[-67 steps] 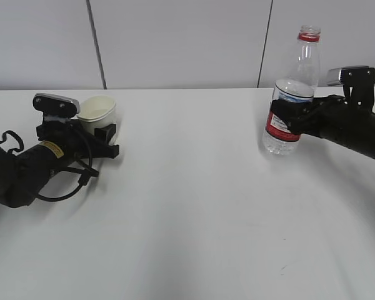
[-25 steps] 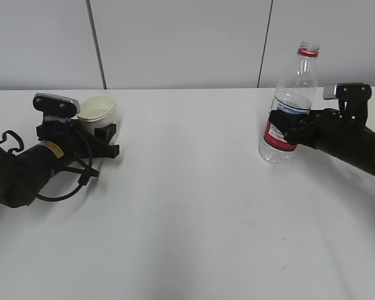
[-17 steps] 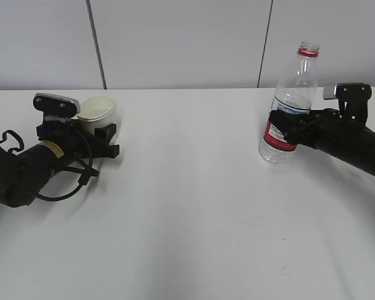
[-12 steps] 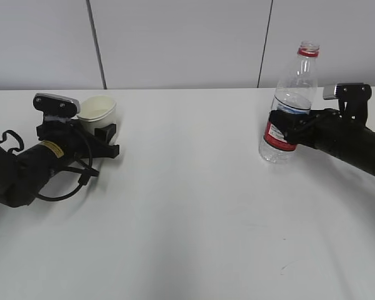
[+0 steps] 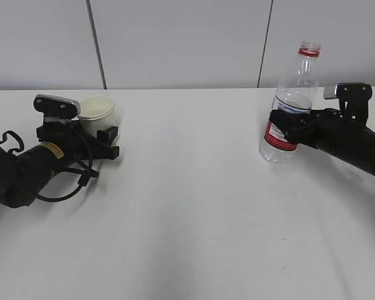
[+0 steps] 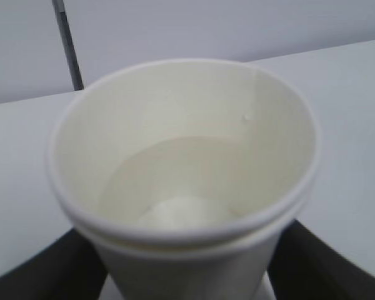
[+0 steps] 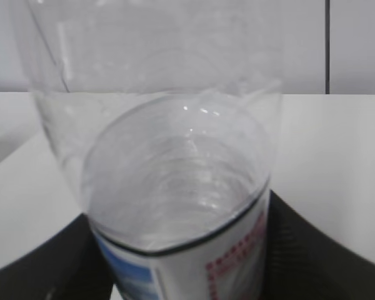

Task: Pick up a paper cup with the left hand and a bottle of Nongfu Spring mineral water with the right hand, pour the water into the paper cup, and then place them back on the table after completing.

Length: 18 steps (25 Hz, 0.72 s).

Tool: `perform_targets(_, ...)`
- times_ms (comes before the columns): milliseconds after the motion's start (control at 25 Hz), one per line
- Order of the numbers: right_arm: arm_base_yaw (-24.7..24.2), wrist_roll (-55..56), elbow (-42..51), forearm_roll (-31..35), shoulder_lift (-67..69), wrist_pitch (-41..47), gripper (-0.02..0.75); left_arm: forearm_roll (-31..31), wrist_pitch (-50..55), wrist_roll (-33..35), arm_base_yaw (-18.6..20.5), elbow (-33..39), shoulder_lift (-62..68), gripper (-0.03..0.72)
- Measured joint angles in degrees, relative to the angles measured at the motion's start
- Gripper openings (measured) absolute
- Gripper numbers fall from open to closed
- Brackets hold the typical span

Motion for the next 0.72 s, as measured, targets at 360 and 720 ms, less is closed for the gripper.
perform_targets(360,0.0,0.0,0.0,0.1,0.1,-0.2,0.438,-0.2,-1.7,0.0,0.0,0.0,0.1,0.527)
perform_targets(720,0.0,0.0,0.0,0.1,0.1,-0.2,0.438,-2.6,-2.3,0.0,-0.1,0.0,0.2,0.566)
